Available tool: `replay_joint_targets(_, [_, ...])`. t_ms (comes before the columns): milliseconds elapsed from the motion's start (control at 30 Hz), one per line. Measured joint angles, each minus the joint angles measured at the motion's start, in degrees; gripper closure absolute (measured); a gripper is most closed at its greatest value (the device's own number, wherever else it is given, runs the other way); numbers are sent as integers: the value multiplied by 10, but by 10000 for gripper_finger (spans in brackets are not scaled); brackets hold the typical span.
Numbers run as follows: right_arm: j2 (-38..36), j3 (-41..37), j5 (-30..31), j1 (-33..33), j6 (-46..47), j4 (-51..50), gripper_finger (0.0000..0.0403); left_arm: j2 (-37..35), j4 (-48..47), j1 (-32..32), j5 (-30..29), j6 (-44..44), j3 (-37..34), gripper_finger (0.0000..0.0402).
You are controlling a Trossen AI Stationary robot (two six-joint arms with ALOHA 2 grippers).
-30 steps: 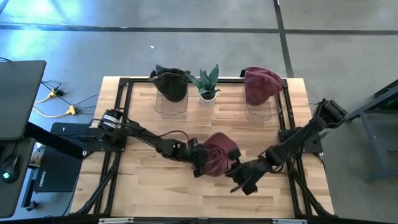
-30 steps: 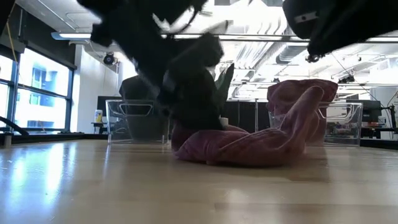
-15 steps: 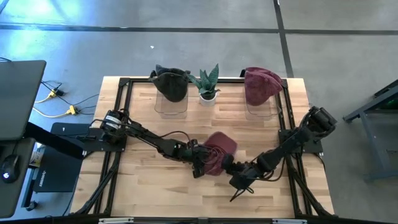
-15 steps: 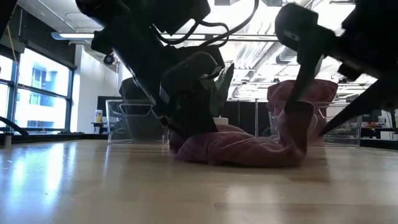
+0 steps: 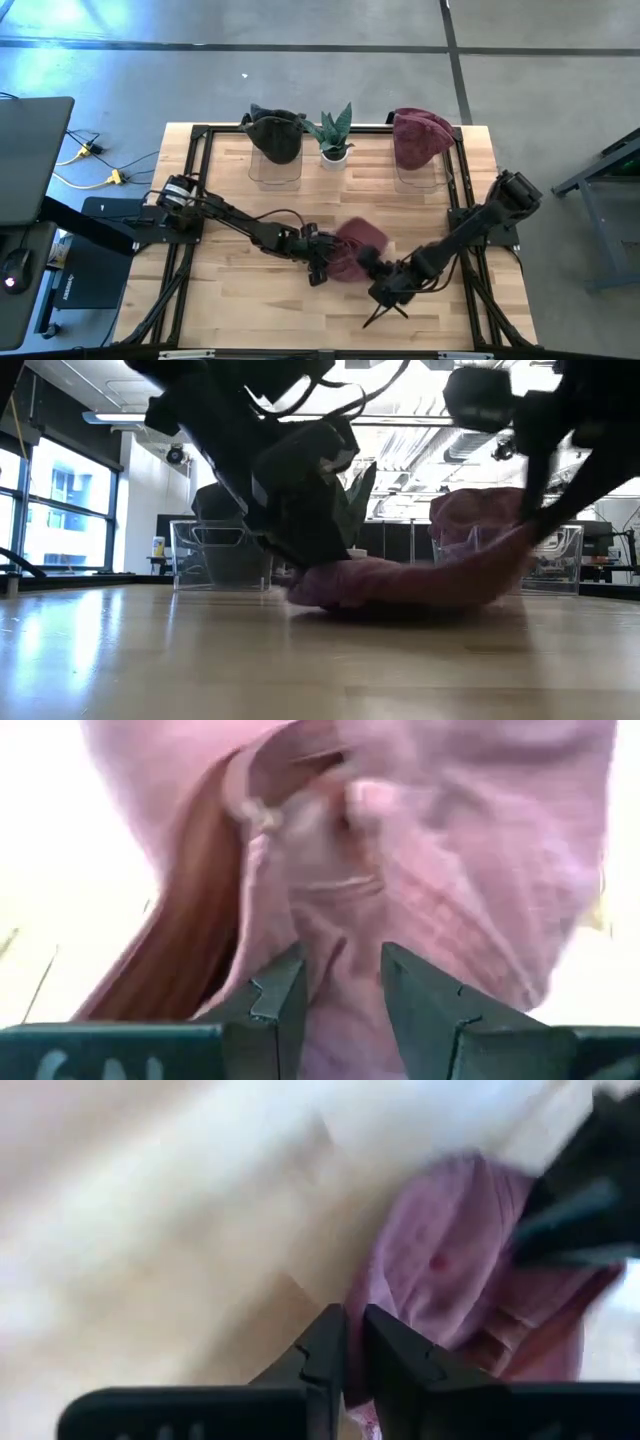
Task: Pick & Place hat
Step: Put the red cap into the right transparent bin
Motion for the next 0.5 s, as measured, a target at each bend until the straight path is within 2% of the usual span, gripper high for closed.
replay_joint_targets(100, [-1, 42, -55, 1, 58, -19, 363, -2, 1, 0, 1, 1, -1, 280])
replay_joint_targets(200, [-1, 60, -54, 0, 81, -19, 364, -3, 7, 0, 1, 2, -1, 280])
replay_joint_targets(400, [4, 60, -56, 0, 71, -30, 349, -3, 42, 0, 15, 2, -1, 280])
replay_joint_targets(500, [12, 60, -56, 0, 68, -31, 363, -3, 81, 0, 22, 3, -1, 280])
